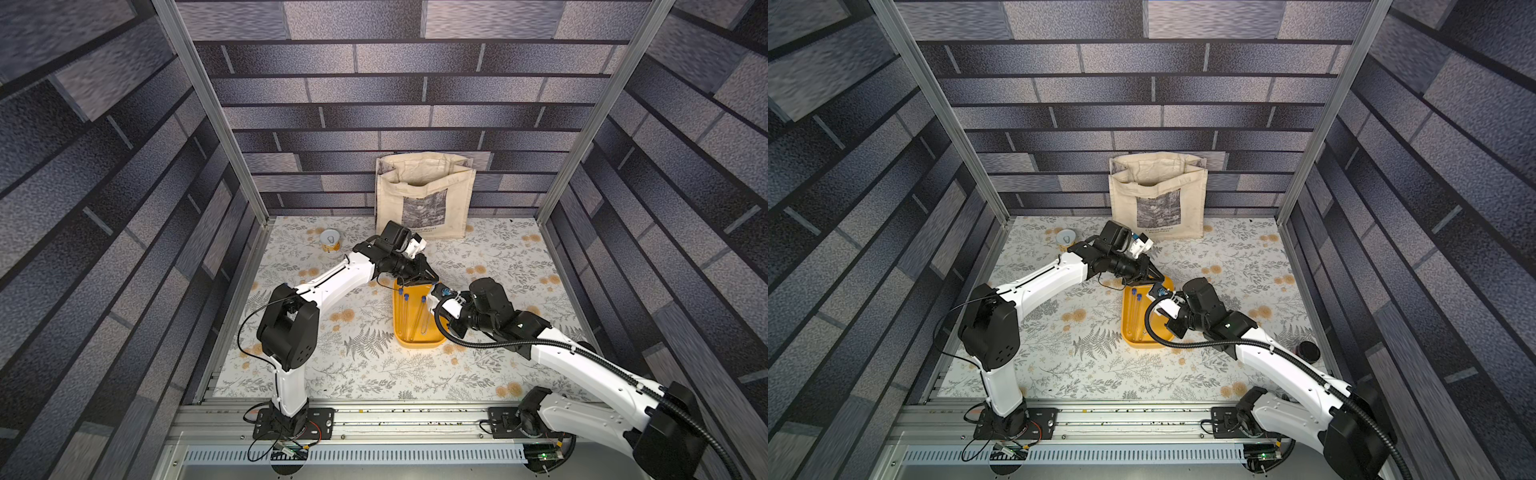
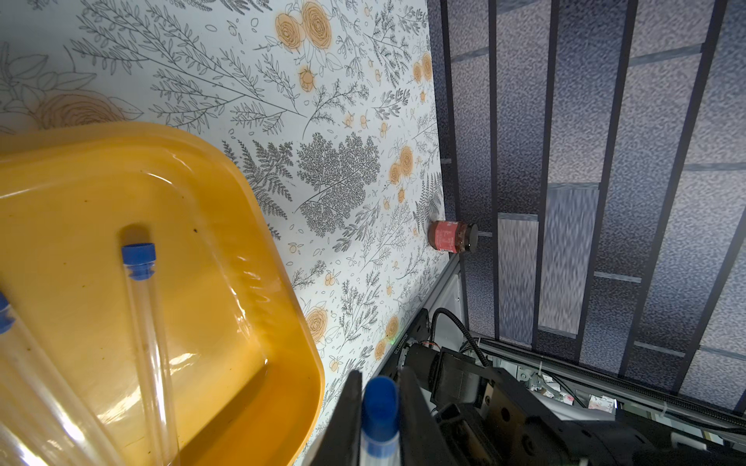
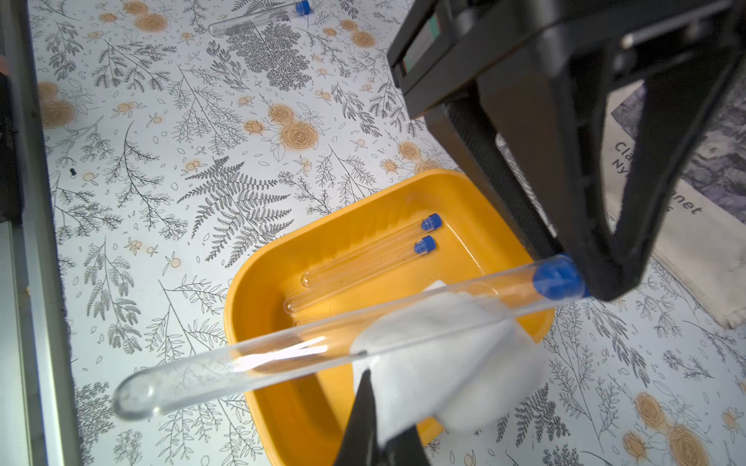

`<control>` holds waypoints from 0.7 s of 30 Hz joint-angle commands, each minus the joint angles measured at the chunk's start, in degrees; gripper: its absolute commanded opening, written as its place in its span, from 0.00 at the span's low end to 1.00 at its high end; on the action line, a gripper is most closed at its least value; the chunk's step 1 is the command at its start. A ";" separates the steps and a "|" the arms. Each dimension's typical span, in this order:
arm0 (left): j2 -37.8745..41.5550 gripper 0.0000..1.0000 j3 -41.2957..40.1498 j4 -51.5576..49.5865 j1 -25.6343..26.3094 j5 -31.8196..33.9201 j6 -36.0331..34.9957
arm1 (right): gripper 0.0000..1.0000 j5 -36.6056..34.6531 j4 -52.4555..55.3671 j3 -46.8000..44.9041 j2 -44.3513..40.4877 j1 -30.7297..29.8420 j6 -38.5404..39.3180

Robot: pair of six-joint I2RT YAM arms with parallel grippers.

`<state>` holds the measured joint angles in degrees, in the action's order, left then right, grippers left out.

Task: Wipe the exteriors of test tubes
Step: Wipe the dirt from the test tube.

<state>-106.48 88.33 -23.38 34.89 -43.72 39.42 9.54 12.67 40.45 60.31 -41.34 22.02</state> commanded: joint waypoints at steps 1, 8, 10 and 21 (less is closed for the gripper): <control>1.12 0.11 -0.19 -0.46 -0.70 -0.80 -1.49 | 0.00 0.68 1.24 -2.04 -2.10 -2.87 -1.50; 0.94 0.11 0.26 -0.98 -1.14 -1.01 -1.72 | 0.00 -1.76 -0.01 -5.86 -5.50 -9.14 -4.24; 1.06 0.11 0.26 -1.13 -1.23 -0.93 -1.92 | 0.00 -2.02 0.23 -6.31 -6.23 -9.99 -4.79; 1.53 0.11 -0.41 -1.04 -1.25 -1.01 -1.89 | 0.00 -1.38 0.52 -2.60 -5.10 -5.89 -2.49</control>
<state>-106.48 88.33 -23.53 33.95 -43.72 39.05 7.35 13.10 35.11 54.33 -49.04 19.05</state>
